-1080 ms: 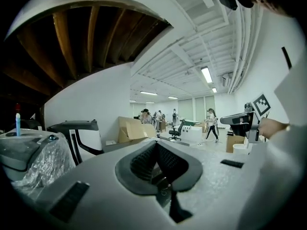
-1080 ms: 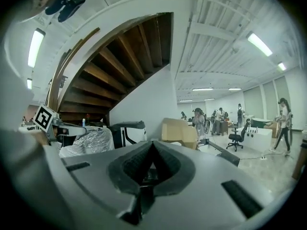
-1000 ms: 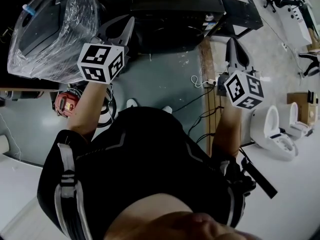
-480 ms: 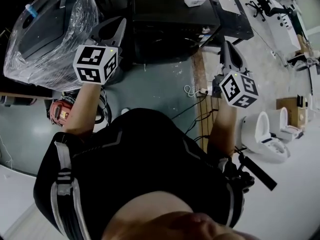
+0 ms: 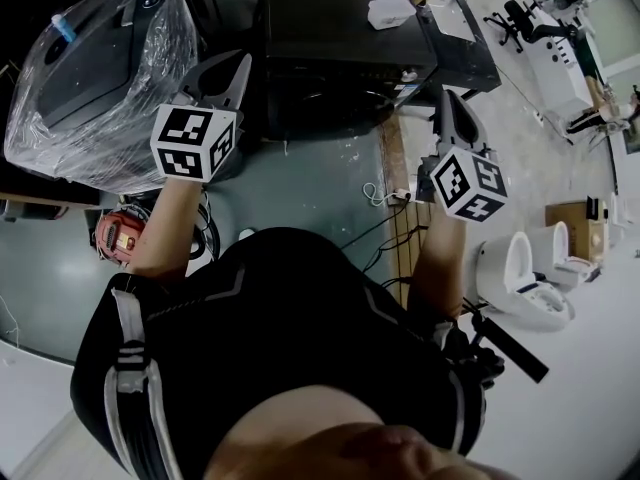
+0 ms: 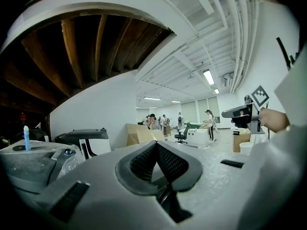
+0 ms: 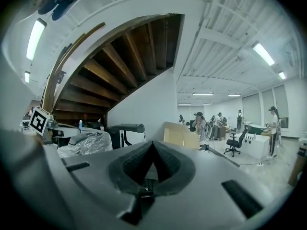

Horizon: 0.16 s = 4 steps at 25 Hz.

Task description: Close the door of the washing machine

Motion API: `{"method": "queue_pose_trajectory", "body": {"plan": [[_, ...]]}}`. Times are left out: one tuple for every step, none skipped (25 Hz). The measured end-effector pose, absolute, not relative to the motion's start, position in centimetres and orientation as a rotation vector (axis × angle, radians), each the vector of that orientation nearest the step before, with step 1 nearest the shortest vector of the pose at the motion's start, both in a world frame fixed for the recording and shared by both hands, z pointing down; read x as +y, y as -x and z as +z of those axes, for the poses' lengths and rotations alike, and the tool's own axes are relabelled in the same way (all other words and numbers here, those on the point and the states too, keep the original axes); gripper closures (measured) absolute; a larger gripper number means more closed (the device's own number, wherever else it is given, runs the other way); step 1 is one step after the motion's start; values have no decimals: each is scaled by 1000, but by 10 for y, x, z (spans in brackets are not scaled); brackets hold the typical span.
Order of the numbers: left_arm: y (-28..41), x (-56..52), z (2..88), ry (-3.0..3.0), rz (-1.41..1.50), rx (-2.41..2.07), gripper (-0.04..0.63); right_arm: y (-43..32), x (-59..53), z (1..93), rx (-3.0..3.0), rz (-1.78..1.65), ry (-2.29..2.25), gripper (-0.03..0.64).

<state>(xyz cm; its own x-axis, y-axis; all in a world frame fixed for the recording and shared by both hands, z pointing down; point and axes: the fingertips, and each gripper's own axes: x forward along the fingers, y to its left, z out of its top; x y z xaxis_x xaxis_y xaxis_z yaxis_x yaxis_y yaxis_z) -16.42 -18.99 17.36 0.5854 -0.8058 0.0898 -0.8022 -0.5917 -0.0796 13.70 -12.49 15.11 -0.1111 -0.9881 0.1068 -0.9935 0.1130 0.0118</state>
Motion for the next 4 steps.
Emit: {"method": "queue_pose_trajectory", "body": {"plan": [[166, -190, 173, 2773, -172, 1410, 592, -136, -126, 151, -2274, 99, -2036, 612], [167, -190, 173, 2776, -160, 1418, 592, -134, -127, 151, -2273, 104, -2037, 612], [169, -189, 173, 2781, -147, 1425, 592, -133, -127, 151, -2274, 109, -2038, 612], [171, -189, 173, 2786, -134, 1432, 592, -131, -127, 150, -2275, 113, -2038, 612]]}}
